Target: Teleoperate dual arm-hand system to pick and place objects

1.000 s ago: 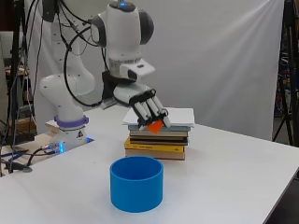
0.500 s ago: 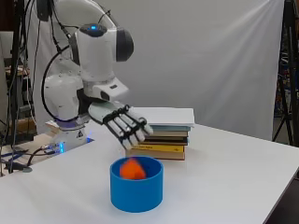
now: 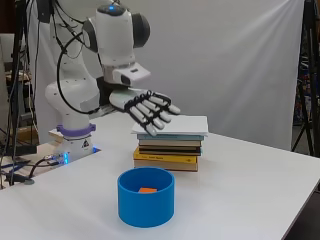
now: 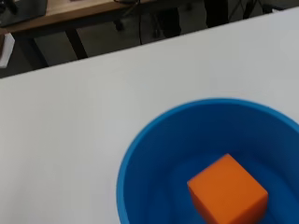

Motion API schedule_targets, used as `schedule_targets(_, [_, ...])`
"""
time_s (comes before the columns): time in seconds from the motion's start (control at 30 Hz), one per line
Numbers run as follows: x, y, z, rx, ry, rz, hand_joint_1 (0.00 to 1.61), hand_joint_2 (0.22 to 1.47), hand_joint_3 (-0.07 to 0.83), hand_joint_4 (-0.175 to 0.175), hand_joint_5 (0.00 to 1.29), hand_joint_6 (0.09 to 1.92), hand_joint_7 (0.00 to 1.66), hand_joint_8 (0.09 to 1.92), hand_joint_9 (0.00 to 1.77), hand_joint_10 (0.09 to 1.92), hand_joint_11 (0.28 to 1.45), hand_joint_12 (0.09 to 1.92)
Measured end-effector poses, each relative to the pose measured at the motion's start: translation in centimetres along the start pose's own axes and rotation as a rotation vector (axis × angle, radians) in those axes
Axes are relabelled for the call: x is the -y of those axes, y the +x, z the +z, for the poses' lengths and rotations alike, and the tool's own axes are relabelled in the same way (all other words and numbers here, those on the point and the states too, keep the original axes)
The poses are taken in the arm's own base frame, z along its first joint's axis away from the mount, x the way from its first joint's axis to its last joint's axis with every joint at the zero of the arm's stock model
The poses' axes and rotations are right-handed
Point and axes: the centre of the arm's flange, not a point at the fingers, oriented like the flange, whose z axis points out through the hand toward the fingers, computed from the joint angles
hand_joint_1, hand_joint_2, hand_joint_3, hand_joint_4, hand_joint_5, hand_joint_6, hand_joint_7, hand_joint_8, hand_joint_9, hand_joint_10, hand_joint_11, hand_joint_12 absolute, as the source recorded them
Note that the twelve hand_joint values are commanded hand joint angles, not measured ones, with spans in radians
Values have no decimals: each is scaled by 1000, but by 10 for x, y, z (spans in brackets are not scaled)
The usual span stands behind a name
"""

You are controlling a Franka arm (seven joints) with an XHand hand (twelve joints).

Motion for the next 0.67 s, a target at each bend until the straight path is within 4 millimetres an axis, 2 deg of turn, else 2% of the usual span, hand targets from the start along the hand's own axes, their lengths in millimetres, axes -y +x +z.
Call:
schedule_targets(0.1, [31, 19, -48, -46, -61, -53, 69, 848, 10, 128, 107, 87, 137, 87, 299, 87, 435, 87])
schedule_targets(0.2, [61, 35, -77, -52, -78, -115, 130, 868, 12, 120, 126, 87, 146, 87, 295, 87, 424, 87])
schedule_targets(0.37, [99, 21, -128, -93, -66, -153, 192, 898, 14, 98, 118, 87, 127, 87, 261, 87, 388, 87])
schedule_targets(0.4, [106, 23, -133, -94, -67, -157, 198, 903, 14, 93, 116, 87, 122, 87, 252, 87, 383, 87])
schedule_targets(0.57, [120, 41, -134, -60, -58, -127, 224, 913, 11, 66, 114, 87, 102, 87, 220, 87, 368, 87])
schedule_targets(0.6, [121, 46, -134, -52, -59, -126, 224, 920, 13, 49, 118, 87, 113, 87, 224, 87, 366, 87])
schedule_targets(0.67, [121, 52, -132, -36, -63, -135, 226, 954, 8, 2, 141, 87, 256, 87, 347, 87, 389, 87])
